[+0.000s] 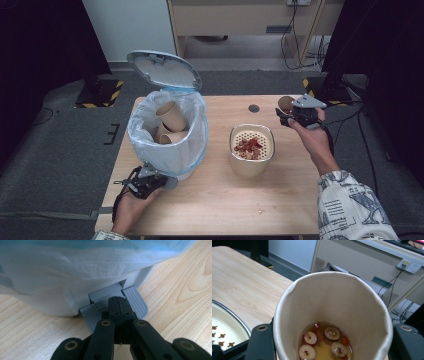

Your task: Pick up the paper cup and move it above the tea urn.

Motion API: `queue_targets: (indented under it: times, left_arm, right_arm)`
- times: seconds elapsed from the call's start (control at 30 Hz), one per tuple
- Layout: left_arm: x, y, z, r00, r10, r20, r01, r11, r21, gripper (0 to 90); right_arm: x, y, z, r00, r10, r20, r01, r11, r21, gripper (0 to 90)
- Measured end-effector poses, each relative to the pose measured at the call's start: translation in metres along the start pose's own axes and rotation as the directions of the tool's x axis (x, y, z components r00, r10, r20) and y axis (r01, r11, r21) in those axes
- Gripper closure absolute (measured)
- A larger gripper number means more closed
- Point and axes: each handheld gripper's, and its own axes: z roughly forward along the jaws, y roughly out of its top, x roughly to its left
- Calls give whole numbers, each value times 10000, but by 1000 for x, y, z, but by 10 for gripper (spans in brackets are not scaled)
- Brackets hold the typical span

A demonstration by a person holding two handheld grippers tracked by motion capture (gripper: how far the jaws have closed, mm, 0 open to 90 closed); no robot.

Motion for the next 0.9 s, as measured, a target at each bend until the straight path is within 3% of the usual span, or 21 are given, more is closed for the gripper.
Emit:
queue_targets:
  times: [0.9]
  left_arm:
    - [0,0,0,10000,20,26,-20,10000,4,900]
  right_arm:
    - [18,17,15,9974,-638,-329,637,9980,-51,352]
